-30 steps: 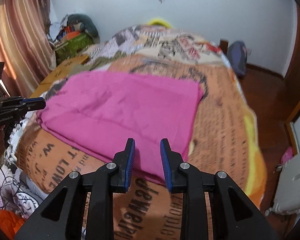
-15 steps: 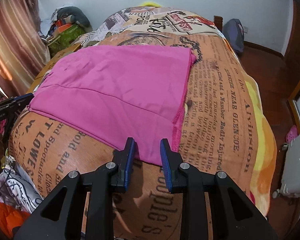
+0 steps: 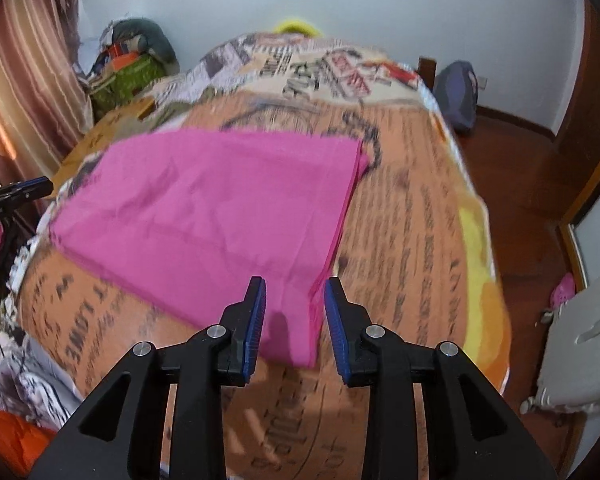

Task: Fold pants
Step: 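Move both grippers to the pink pants edge and close on it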

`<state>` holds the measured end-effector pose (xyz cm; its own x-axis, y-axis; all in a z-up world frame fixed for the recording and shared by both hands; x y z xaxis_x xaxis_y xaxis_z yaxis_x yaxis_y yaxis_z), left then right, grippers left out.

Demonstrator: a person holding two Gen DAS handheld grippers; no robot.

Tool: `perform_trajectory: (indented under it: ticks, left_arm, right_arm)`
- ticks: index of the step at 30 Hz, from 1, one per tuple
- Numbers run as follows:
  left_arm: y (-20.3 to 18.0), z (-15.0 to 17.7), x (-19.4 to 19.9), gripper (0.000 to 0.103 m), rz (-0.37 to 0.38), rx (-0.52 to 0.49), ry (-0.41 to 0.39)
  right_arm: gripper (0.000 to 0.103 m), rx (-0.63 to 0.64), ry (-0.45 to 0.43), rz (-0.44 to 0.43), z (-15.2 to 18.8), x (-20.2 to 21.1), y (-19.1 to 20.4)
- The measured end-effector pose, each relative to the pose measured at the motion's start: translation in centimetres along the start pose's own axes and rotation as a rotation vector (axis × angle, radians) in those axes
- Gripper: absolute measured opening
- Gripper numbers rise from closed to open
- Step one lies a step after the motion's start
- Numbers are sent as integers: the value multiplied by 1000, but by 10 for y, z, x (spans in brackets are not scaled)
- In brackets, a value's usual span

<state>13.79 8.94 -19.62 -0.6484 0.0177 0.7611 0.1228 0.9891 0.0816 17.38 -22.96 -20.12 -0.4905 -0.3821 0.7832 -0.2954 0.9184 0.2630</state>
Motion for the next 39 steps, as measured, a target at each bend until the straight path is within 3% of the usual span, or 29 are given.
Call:
perform_trajectory:
  ticks: [6,15,24,29,35,39]
  left_arm:
    - [17,-42,-20,51,-58,-2,-8]
    - [40,-75,-92,51,-26,26,70]
    - [53,-70,-149,51,58,66,181]
    - [57,-63,-158,52,122,116,204]
    - [54,-53,-154,52,132,139,197]
    - [55,-50,-153,52,136,157,193]
  right_arm:
    - [33,5,-31,3,-27,-14,0]
    - [33,15,-23,6,-61,-55,-6]
    - [40,-28,-11,2,-94,-101,-25]
    - [40,-34,17,-2,-103,-127,-34]
    - [40,-61,86,-18,-103,-159,-44]
    - [44,-63,58,-31,-100,-158,-43]
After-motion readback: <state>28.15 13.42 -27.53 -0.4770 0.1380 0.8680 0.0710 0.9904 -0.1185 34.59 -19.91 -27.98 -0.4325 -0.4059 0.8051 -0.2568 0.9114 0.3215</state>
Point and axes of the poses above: each gripper's, at about its wrist camera, not at the fingertips, and x roughly against the way its jaws point, y to its left, z to its underside, the point moved 1 cm from there along -x, roughly the way its jaws point, and after that the axes turned 11 degrees about -x, right-handed, at the moved point
